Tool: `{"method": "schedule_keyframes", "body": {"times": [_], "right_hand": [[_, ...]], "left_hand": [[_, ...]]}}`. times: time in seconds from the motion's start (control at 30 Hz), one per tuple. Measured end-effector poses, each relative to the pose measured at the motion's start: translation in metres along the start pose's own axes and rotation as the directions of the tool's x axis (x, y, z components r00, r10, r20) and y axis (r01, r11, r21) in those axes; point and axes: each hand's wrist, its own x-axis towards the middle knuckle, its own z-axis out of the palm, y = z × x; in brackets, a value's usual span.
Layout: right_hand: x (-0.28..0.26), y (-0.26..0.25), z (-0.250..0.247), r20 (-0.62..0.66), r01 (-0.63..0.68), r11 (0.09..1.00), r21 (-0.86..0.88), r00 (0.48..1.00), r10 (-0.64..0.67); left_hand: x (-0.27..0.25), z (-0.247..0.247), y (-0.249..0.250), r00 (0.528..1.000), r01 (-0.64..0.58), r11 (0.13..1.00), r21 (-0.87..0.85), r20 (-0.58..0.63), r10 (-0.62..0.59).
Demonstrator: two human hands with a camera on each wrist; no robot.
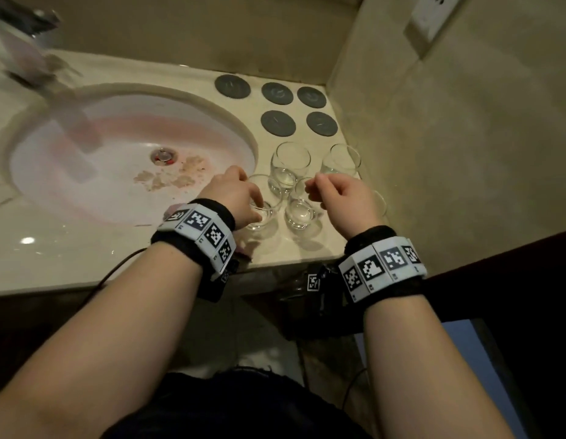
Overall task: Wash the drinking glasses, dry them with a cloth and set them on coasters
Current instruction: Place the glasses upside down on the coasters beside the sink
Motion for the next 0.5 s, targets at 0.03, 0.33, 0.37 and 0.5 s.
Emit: {"method": "schedule_keyframes", "body": {"times": [0.03,0.33,0.37,0.5], "right_hand": [[0.003,0.002,0.000,0.003,0.015,1.000,0.015,1.000,-0.015],[0.028,0.013,0.006,0.031,0.067,0.985,0.162,0.997,-0.073],[0.031,0.012,0.009,0.029,0.064,0.981,0.185,0.997,-0.071],[0.043,-0.008,0.030,0.099,0.062,0.969,0.238,0.991,-0.088]], "left_hand": [[0.000,0.003,0.001,1.000,0.025,1.000,0.010,0.003,-0.025],[-0.003,-0.006,-0.006,0.977,0.165,0.972,-0.168,-0.110,-0.185],[-0.006,-0.012,-0.008,0.964,0.174,0.946,-0.275,-0.150,-0.221],[-0.011,-0.042,-0.018,0.892,0.094,0.646,-0.757,-0.224,-0.392]]}}
